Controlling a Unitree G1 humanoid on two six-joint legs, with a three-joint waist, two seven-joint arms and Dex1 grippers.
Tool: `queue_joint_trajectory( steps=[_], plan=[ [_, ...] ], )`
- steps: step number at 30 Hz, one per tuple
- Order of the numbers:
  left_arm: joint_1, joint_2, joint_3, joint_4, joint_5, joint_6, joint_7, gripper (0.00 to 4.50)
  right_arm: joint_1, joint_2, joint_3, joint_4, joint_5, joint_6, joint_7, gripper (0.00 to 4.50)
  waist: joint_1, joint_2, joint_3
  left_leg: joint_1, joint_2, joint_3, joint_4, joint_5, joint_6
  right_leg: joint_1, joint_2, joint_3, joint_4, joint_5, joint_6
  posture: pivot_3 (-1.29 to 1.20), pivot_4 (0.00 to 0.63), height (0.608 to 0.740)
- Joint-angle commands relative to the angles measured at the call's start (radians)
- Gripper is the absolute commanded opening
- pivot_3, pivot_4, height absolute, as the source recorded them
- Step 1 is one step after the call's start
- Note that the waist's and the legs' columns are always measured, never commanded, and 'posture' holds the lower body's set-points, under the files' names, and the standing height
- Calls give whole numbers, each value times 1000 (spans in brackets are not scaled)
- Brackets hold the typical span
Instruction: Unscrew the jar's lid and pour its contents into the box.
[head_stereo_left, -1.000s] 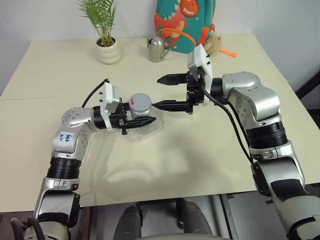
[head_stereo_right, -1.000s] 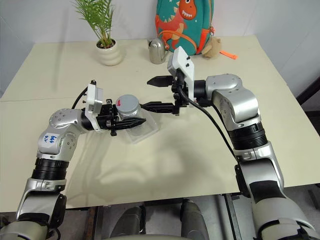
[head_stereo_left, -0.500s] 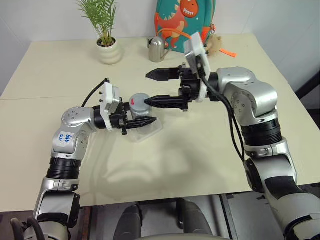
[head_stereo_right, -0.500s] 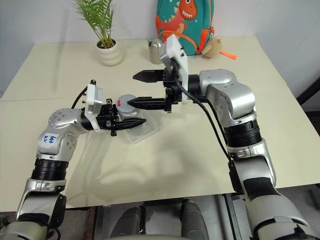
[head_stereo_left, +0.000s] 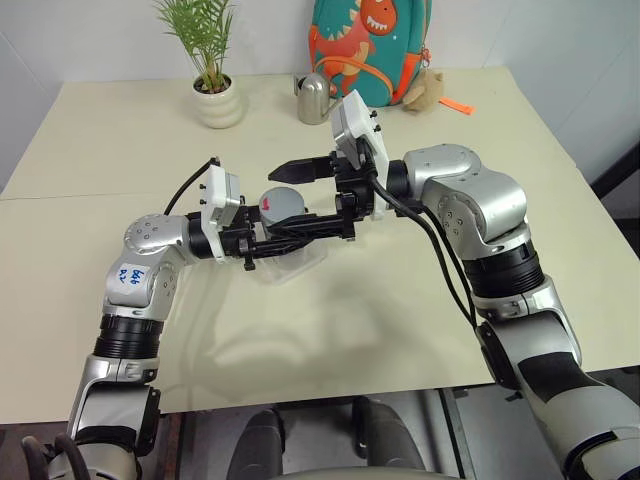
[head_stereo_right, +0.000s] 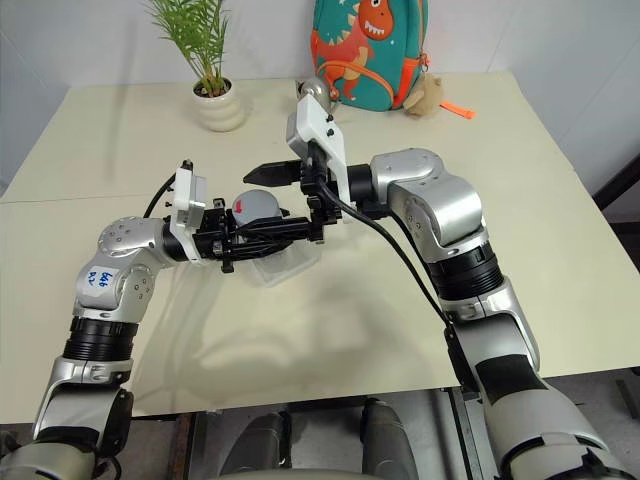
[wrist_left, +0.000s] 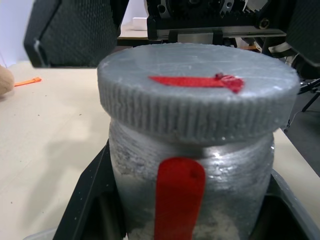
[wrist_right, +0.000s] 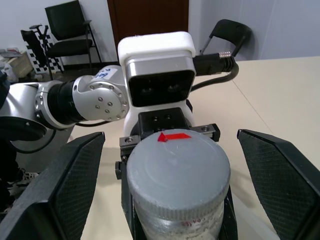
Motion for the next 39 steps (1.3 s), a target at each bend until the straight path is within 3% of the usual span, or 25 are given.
queue_joint_trajectory(
  steps=[1, 4, 7, 17, 25, 31, 35, 39],
  plan=[
    [-1, -2, 9, -30, -11, -11, 0, 2008, 1, 9, -3, -30, -1, -10, 3, 4461, 0, 0, 0, 0, 0, 0, 0, 0, 0, 0, 0, 0, 0, 0, 0, 0, 150, 740],
    [1, -2, 9, -32, -11, -11, 0, 2008, 3, 13, -11, -32, 5, -10, 4, 3869, 0, 0, 0, 0, 0, 0, 0, 0, 0, 0, 0, 0, 0, 0, 0, 0, 150, 740],
    [3, -1, 10, -36, -11, -10, 2, 2008, -2, 31, -49, -35, 38, 13, -24, 2978, 0, 0, 0, 0, 0, 0, 0, 0, 0, 0, 0, 0, 0, 0, 0, 0, 150, 740],
    [21, 10, 19, -51, -16, -4, 8, 2008, 57, 37, -222, -126, 205, 158, -146, 2978, 2, 0, 0, 0, 0, 0, 0, 0, 0, 0, 0, 0, 0, 0, 0, 0, 150, 740],
    [27, 28, 74, -63, -56, 22, 23, 2008, 315, -147, -243, -111, -13, -101, -216, 2978, 21, 0, 0, 0, 0, 0, 0, 0, 1, 0, 0, 0, -1, 0, 0, 0, 150, 740],
    [-5, 45, 101, -16, -63, 28, 12, 2008, 502, -113, -263, 66, -139, -400, -284, 2978, 20, 0, 0, 1, 0, 1, 0, 0, 1, 0, 0, 1, -1, 0, 0, 0, 150, 740],
    [-25, 47, 108, 5, -62, 29, 9, 2008, 554, -89, -303, 110, -125, -435, -330, 2978, 21, 0, 0, 1, 0, 2, 0, 0, 0, 0, 0, 1, -1, 0, 0, 0, 150, 740],
    [-49, 53, 110, 46, -52, 13, -15, 2008, 593, -96, -298, 92, -126, -439, -313, 3947, 21, 0, 0, 2, 0, 2, 0, 0, 0, 1, 0, 2, -1, 1, 0, 0, 150, 740]
  ],
)
